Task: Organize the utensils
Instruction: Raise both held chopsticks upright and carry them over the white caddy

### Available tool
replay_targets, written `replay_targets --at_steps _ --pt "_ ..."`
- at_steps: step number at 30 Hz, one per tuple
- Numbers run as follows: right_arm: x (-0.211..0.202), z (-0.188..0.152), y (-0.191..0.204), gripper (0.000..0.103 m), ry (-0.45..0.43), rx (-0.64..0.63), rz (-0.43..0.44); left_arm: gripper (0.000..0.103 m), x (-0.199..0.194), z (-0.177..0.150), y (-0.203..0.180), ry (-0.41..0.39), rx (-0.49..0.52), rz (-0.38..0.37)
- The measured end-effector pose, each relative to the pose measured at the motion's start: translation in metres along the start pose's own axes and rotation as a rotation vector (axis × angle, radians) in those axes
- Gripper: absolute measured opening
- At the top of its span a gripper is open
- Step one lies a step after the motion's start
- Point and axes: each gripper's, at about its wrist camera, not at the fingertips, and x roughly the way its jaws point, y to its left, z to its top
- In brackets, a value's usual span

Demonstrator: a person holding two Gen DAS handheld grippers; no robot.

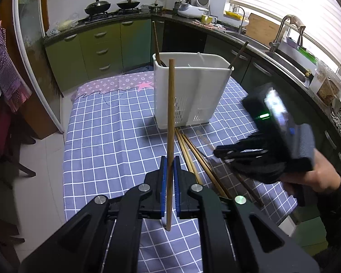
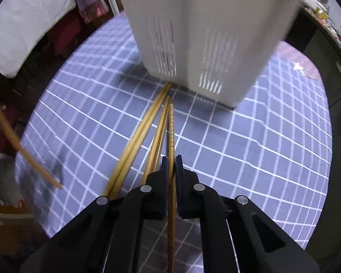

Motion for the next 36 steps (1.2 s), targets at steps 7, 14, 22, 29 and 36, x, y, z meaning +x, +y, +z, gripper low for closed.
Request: replay_targets --at_steps 7,14,22,29,36 --pt "-0.091 -0.033 -0.018 0.007 -0.23 0.054 0.026 0.006 -0.009 -0.004 -0.002 -0.021 0.003 0.0" --pt "-0.136 -0.066 -0.02 0.007 -0.369 0.09 0.008 0.006 -0.019 -0.007 -0.002 -0.033 0.005 0.006" --pt "-0.154 -0.083 -0.019 0.007 -0.393 0.091 0.022 0.006 -0.025 -0.003 -0.007 -0.043 0.025 0.014" --pt "-0.153 -0.081 -0.016 0.007 -0.392 0.082 0.028 0.006 -0.01 0.004 -0.007 0.022 0.014 -0.002" --pt "-0.149 -0.08 -0.015 0.007 -0.386 0.078 0.04 0.013 0.077 0.026 0.015 0.238 -0.066 0.007"
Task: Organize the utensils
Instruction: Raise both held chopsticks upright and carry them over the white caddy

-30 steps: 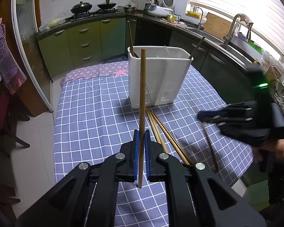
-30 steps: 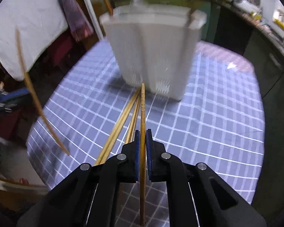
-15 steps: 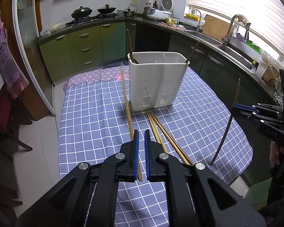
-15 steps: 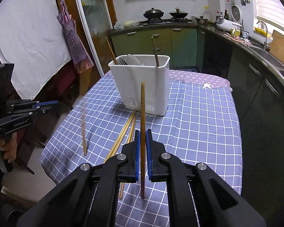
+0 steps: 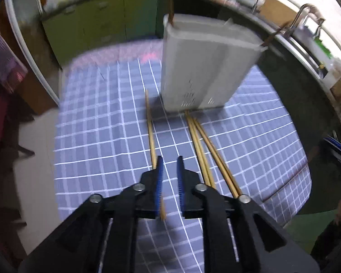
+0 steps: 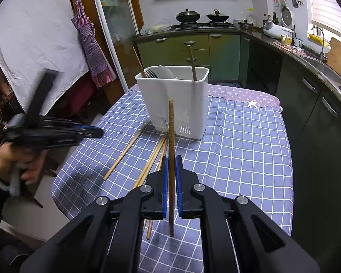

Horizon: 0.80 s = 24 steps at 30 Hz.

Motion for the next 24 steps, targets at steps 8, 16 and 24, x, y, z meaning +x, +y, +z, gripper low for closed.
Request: replay_targets --at_steps 8,16,24 --pt "-0.003 -0.004 -0.007 0.007 0.009 0.018 0.005 0.013 0.079 0.036 0.018 0.105 -0.058 0.046" --pt "-0.002 -0.006 -0.01 0.007 0.013 0.023 0.012 0.013 0.102 0.052 0.027 0.12 -0.07 0.096" --pt "-0.001 -0.008 -0.011 0.007 0.019 0.029 0.019 0.006 0.108 0.056 0.027 0.136 -0.066 0.099"
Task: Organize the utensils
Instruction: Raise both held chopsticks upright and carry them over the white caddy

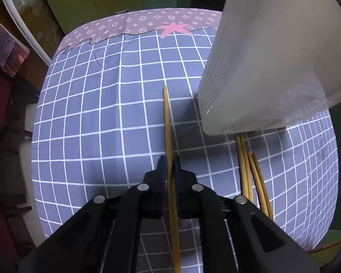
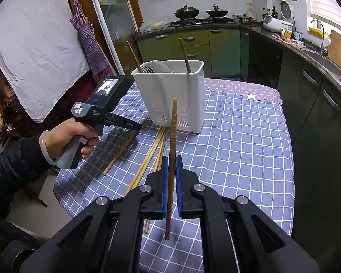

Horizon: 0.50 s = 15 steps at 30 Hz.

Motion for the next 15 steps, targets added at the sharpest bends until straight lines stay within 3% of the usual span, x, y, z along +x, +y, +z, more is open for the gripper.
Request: replay_targets --at_steps 7,15 --pt "-0.002 0.0 0.0 0.007 -0.005 0.0 0.001 0.006 -0.034 -0.023 0.011 -0.06 0.002 -0.034" --pt "-0.005 0.0 0.003 0.007 -0.013 -0.008 0.001 0.006 -0.116 -0.068 0.018 -0.23 0.034 -0.081"
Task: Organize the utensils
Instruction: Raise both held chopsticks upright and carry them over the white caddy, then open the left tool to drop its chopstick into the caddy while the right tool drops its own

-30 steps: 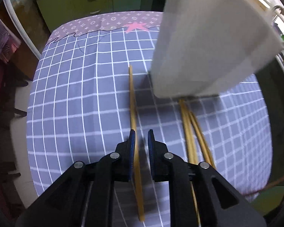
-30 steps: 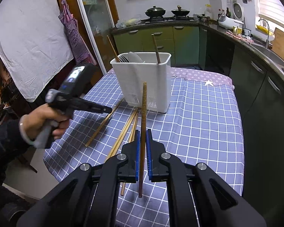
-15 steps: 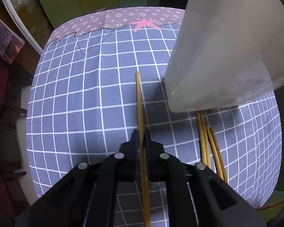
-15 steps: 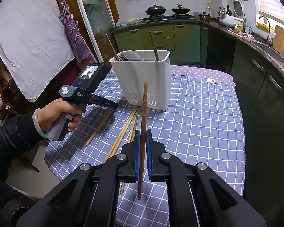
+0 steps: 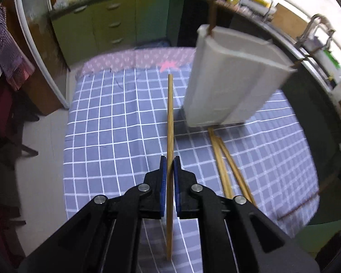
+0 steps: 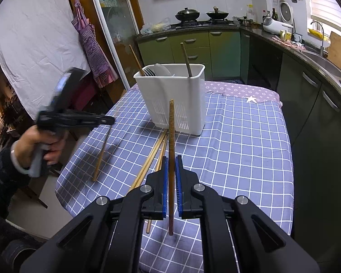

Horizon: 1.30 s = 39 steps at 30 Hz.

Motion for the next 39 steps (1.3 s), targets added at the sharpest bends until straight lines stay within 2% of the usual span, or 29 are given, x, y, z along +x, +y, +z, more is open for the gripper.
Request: replay_targets --at_steps 8,15,22,28,32,39 --pt "-0.001 -0.001 0.008 0.007 0.005 -0.019 0.0 0.006 -0.061 -0.03 -0.002 -0.131 0.03 -0.022" --pt "-0.003 0.0 0.011 0.007 0.002 -0.028 -0.003 0.006 -0.075 -0.042 -0.005 -0.172 0.043 -0.037" --pt "-0.002 0.0 0.01 0.007 0.002 -0.027 -0.002 0.006 -0.082 -0.034 -0.012 -0.181 0.061 -0.05" --pt "-0.006 0.008 0.011 0.007 -0.018 -0.036 -0.004 0.006 -0.092 -0.016 -0.022 -0.183 0.081 -0.075" --pt "-0.009 0.016 0.011 0.007 -0.03 -0.048 -0.002 0.006 -0.111 0.007 -0.033 -0.207 0.104 -0.097" --pt "-0.005 0.015 0.009 0.007 -0.022 -0.045 0.014 0.006 -0.154 0.068 -0.059 -0.333 0.144 -0.078"
